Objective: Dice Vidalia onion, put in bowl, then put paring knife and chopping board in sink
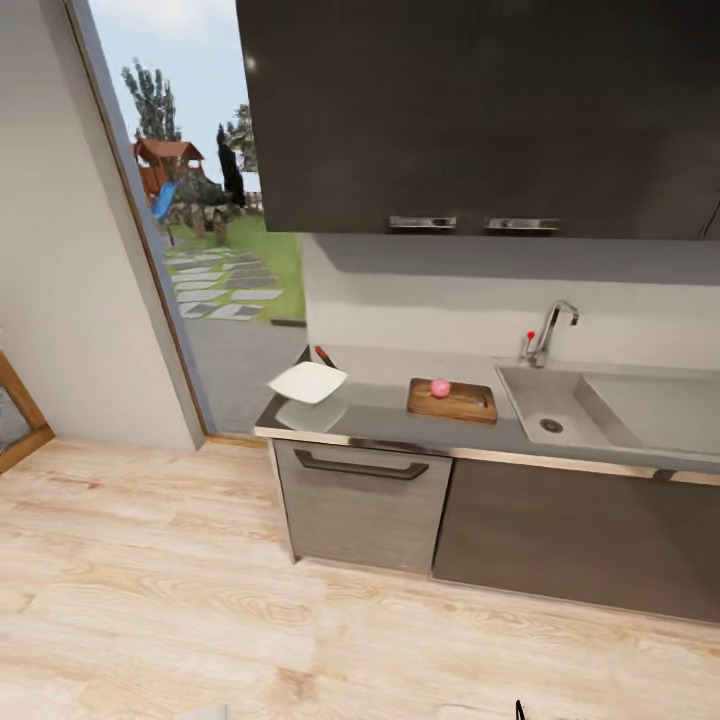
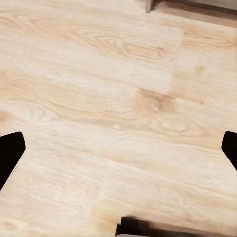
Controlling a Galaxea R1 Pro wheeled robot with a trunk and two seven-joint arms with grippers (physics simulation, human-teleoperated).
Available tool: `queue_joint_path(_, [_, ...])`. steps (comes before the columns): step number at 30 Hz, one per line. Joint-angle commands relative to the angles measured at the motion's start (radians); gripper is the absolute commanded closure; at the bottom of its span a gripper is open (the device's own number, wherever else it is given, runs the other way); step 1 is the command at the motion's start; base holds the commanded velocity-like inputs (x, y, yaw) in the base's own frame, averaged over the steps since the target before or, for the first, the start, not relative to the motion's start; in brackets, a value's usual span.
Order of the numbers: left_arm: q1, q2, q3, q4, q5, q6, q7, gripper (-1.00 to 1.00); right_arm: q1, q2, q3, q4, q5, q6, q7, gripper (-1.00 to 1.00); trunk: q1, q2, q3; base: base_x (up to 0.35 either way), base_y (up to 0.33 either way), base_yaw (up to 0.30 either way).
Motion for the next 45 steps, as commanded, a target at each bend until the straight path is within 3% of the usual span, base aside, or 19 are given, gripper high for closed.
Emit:
queue_joint_path(1, [-0.001,0.0,-0.009,0.004,0.006,-0.005,0.001,-1.0,-0.001,0.0,0.002,0.001,0.002,-0.003,-0.005,-1.0,0.001,-0.002,-0.002,0.0,0.29,0.002])
queue_joint_path(34, [-0.002,0.0,-0.009,0.004,0.006,-0.004,0.001,-1.0,-0.001,-0.002,0.002,0.001,0.002,-0.001,-0.006,-1.0,0.001,-0.002,-0.002,0.0,0.29,0.0])
queue_joint_path(45, [-0.002,0.0,-0.009,0.004,0.006,-0.004,0.001,-1.0,-0.001,-0.002,0.002,0.001,0.002,0.0,-0.006,-1.0,0.001,-0.002,-0.002,0.133,0.254,0.0])
